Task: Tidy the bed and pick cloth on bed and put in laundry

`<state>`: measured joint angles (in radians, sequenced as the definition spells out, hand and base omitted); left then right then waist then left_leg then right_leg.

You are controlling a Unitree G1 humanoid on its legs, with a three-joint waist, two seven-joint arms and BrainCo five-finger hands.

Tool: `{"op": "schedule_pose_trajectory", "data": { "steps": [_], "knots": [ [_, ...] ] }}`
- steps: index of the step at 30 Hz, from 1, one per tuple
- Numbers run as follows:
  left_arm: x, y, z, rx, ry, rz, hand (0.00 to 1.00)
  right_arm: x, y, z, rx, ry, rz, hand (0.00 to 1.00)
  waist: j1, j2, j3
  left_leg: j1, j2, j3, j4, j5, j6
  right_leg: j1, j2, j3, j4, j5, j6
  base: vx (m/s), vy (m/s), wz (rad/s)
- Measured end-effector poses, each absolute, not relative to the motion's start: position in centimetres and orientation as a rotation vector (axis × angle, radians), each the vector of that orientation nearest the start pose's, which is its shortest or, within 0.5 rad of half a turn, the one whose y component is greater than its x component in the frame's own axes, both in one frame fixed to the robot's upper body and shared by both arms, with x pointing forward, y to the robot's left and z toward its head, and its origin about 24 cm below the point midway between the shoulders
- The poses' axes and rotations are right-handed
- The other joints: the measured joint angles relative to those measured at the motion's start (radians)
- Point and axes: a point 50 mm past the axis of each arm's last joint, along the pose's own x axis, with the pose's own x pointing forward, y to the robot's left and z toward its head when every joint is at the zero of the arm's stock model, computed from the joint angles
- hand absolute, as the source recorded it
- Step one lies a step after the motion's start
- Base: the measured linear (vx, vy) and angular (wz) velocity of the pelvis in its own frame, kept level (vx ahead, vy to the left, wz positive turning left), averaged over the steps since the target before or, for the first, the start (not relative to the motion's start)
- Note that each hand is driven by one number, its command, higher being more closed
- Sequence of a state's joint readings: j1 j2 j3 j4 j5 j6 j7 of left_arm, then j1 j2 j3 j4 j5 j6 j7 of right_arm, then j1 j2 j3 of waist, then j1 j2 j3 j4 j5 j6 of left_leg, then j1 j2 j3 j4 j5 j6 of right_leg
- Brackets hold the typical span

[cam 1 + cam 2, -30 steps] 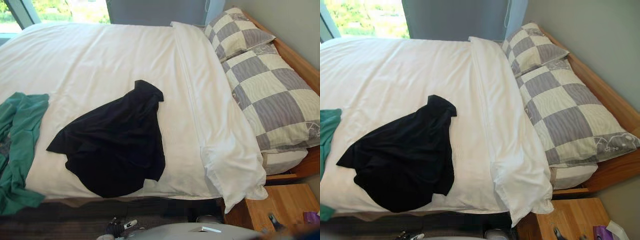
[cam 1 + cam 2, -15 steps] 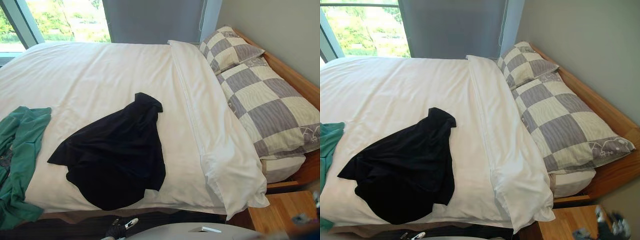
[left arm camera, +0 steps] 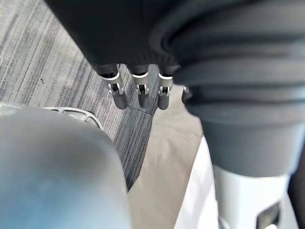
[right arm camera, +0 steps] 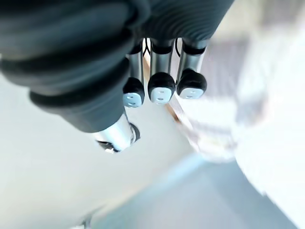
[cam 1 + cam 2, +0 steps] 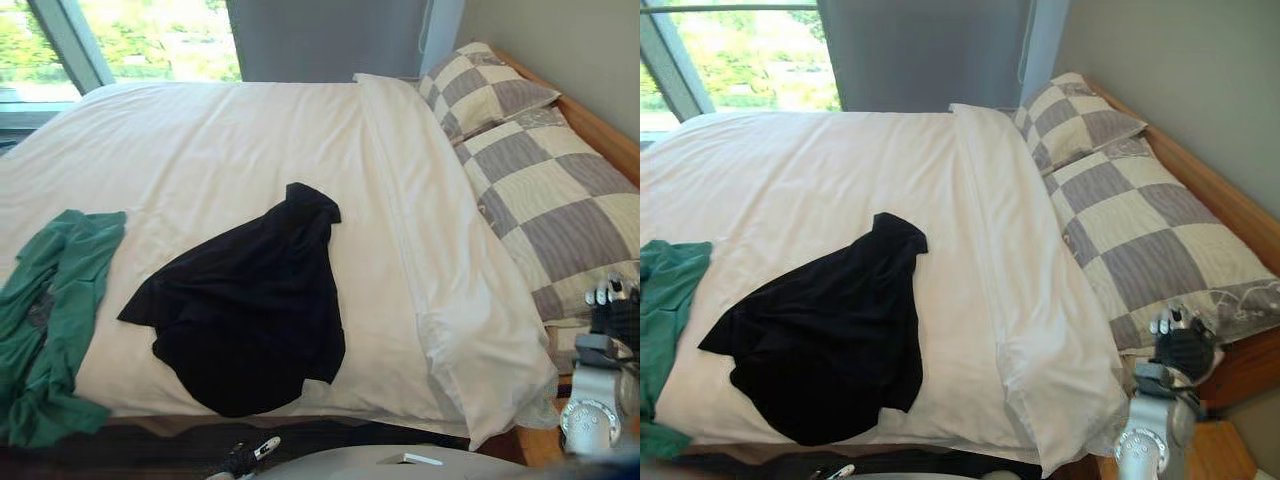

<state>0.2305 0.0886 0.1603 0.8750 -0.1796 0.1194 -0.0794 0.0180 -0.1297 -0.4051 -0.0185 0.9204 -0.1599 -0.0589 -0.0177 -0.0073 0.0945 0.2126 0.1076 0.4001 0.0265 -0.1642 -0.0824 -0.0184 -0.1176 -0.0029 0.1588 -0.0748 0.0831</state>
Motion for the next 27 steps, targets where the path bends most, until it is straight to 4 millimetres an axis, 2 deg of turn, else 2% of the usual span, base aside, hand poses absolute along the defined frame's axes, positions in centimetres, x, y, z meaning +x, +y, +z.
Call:
{"op": "schedule_pose_trajectory", "data": {
  "steps": [1, 2, 3, 4, 5, 6, 7, 10, 11, 13, 17, 20, 22, 24, 27],
  "knots": [
    [6.7, 20.7, -15.8, -0.218, 1.155, 0.265, 0.0, 23.2, -27.8, 7.4, 0.766, -0.359, -0.451, 1.0, 0.006, -0.005, 0.01, -0.03, -0.003, -0.003, 0.015, -0.003, 0.004, -0.03, -0.006, -0.001, 0.014, -0.004, -0.001, -0.18, -0.058, 0.23],
    [8.4, 20.8, -15.4, -0.21, 1.111, 0.258, 0.0, 25.2, -27.2, 9.6, 0.778, -0.416, -0.393, 1.0, 0.01, -0.006, 0.056, -0.084, -0.01, -0.015, 0.037, -0.006, 0.005, -0.077, -0.018, -0.001, 0.033, -0.004, -0.002, -0.12, -0.037, 0.26],
    [9.5, 20.8, -15.2, -0.214, 1.082, 0.255, 0.0, 26.4, -27.0, 11.3, 0.78, -0.459, -0.361, 1.0, 0.009, 0.0, 0.09, -0.116, -0.014, -0.027, 0.054, -0.005, 0.008, -0.1, -0.024, -0.002, 0.034, -0.002, -0.005, -0.22, -0.047, 0.34],
    [11.0, 20.6, -14.8, -0.217, 1.046, 0.239, 0.0, 27.9, -27.0, 14.0, 0.786, -0.529, -0.32, 1.0, 0.014, 0.005, 0.14, -0.177, -0.017, -0.037, 0.076, -0.001, 0.014, -0.143, -0.03, -0.001, 0.032, 0.01, -0.005, -0.17, -0.036, 0.29],
    [11.7, 20.5, -14.6, -0.223, 1.03, 0.236, 0.0, 28.5, -27.0, 15.2, 0.784, -0.558, -0.305, 1.0, 0.014, 0.006, 0.16, -0.203, -0.017, -0.043, 0.087, 0.002, 0.017, -0.164, -0.031, -0.002, 0.032, 0.018, -0.003, -0.15, -0.039, 0.29],
    [13.0, 20.3, -14.3, -0.232, 0.997, 0.237, 0.0, 29.5, -27.0, 17.5, 0.798, -0.615, -0.277, 1.0, 0.018, 0.009, 0.21, -0.246, -0.016, -0.052, 0.106, 0.009, 0.023, -0.195, -0.032, -0.003, 0.03, 0.04, -0.006, -0.04, -0.02, 0.22],
    [14.0, 19.9, -14.0, -0.247, 0.968, 0.23, 0.0, 29.8, -27.0, 18.9, 0.816, -0.657, -0.259, 1.0, 0.024, 0.01, 0.247, -0.279, -0.01, -0.054, 0.126, 0.016, 0.033, -0.22, -0.03, -0.006, 0.032, 0.049, -0.002, -0.01, -0.032, 0.21],
    [16.5, 19.2, -12.8, -0.249, 0.872, 0.197, 0.0, 29.8, -26.7, 20.6, 0.872, -0.706, -0.23, 1.0, 0.039, 0.016, 0.295, -0.372, 0.011, -0.06, 0.209, -0.006, 0.032, -0.294, -0.022, -0.014, 0.077, 0.042, -0.011, 0.05, -0.021, 0.11],
    [17.0, 19.1, -12.5, -0.249, 0.85, 0.192, 0.0, 29.7, -26.6, 21.1, 0.882, -0.723, -0.218, 1.0, 0.039, 0.019, 0.309, -0.393, 0.017, -0.061, 0.238, -0.014, 0.036, -0.311, -0.022, -0.015, 0.098, 0.036, -0.012, 0.08, -0.006, 0.03],
    [19.0, 18.8, -11.5, -0.245, 0.777, 0.182, 0.0, 29.5, -26.0, 23.5, 0.898, -0.804, -0.162, 1.0, 0.035, 0.028, 0.359, -0.462, 0.039, -0.063, 0.358, -0.051, 0.045, -0.372, -0.022, -0.014, 0.192, 0.007, -0.019, 0.02, 0.003, 0.0],
    [22.6, 17.7, -9.5, -0.269, 0.664, 0.154, 0.0, 28.7, -25.4, 26.4, 0.931, -0.928, -0.126, 1.0, 0.029, 0.035, 0.416, -0.603, 0.069, -0.087, 0.546, -0.105, 0.062, -0.501, -0.024, -0.014, 0.343, -0.035, -0.03, -0.03, 0.025, 0.03],
    [24.2, 16.6, -8.4, -0.297, 0.613, 0.148, 0.0, 28.8, -25.5, 26.6, 0.988, -0.936, -0.152, 1.0, 0.03, 0.043, 0.426, -0.681, 0.082, -0.094, 0.614, -0.121, 0.07, -0.577, -0.024, -0.012, 0.398, -0.039, -0.034, -0.06, 0.038, 0.03],
    [24.5, 16.2, -8.2, -0.305, 0.599, 0.158, 0.0, 29.7, -25.8, 25.2, 1.031, -0.893, -0.201, 1.0, 0.03, 0.043, 0.426, -0.701, 0.084, -0.092, 0.635, -0.13, 0.075, -0.604, -0.024, -0.008, 0.421, -0.042, -0.04, -0.03, 0.034, -0.09],
    [24.5, 15.9, -8.2, -0.313, 0.601, 0.176, 0.0, 30.4, -26.1, 22.2, 1.086, -0.815, -0.275, 1.0, 0.025, 0.044, 0.426, -0.702, 0.084, -0.085, 0.645, -0.131, 0.076, -0.607, -0.024, -0.001, 0.425, -0.045, -0.044, -0.04, 0.03, -0.11],
    [24.5, 15.8, -8.2, -0.334, 0.593, 0.207, 0.0, 30.2, -26.2, 17.5, 1.18, -0.745, -0.36, 1.0, 0.015, 0.043, 0.426, -0.701, 0.084, -0.072, 0.636, -0.132, 0.075, -0.615, -0.022, 0.009, 0.415, -0.045, -0.044, -0.06, 0.006, -0.1]
  ]
}}
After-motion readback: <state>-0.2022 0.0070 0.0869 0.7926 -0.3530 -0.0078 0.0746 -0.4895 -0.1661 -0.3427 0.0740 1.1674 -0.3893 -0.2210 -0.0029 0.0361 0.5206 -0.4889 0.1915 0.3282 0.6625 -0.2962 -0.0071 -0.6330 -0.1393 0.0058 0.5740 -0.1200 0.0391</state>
